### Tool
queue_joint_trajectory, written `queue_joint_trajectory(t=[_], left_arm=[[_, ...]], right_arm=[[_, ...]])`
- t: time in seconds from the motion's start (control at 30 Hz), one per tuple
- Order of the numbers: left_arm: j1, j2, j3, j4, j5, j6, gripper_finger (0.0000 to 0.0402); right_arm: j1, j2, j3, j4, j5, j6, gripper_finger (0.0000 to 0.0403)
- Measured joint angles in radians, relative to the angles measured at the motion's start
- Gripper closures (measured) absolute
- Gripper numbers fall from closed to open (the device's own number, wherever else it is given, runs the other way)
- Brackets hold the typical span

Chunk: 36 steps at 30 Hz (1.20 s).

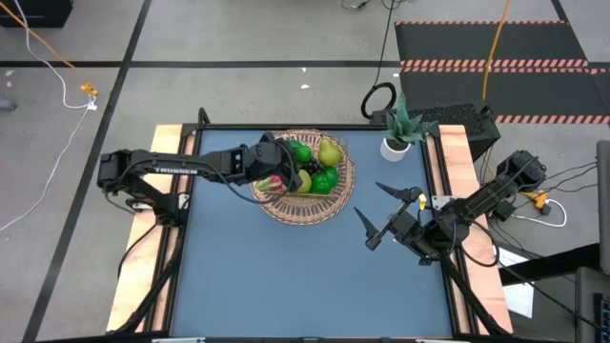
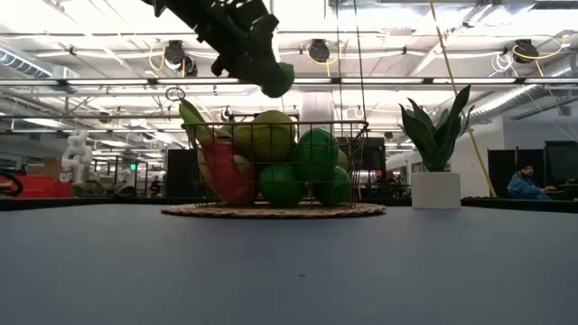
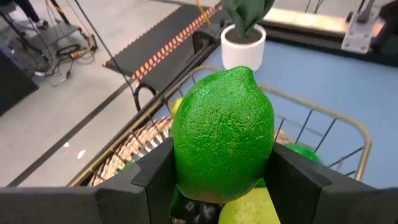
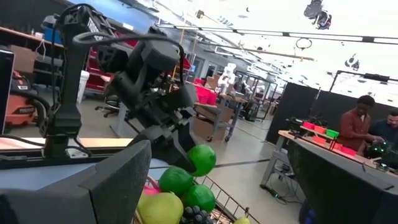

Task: Build produce basket
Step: Put the green lime into the gold wire basket, then return to Home Position

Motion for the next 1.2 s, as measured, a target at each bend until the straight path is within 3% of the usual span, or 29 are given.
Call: queue_joint_trajectory(t=[0.43,0.87,1.2], left_arm=[[0.025,0.126,0.000,0.147,-0.001,0.013,0.0192],[0.073,0.239,0.001,0.194,-0.003,0.005,0.0189],[0.057,0.188,-0.001,0.231,0.008,0.035,0.0112]], right_arm=[[-0.006,0.000,0.000,-0.001,0.000,0.000,0.0028],[-0.006,0.000,0.000,-0.002,0.000,0.000,0.0028],[-0.006,0.000,0.000,-0.016,0.000,0.000,0.0028]])
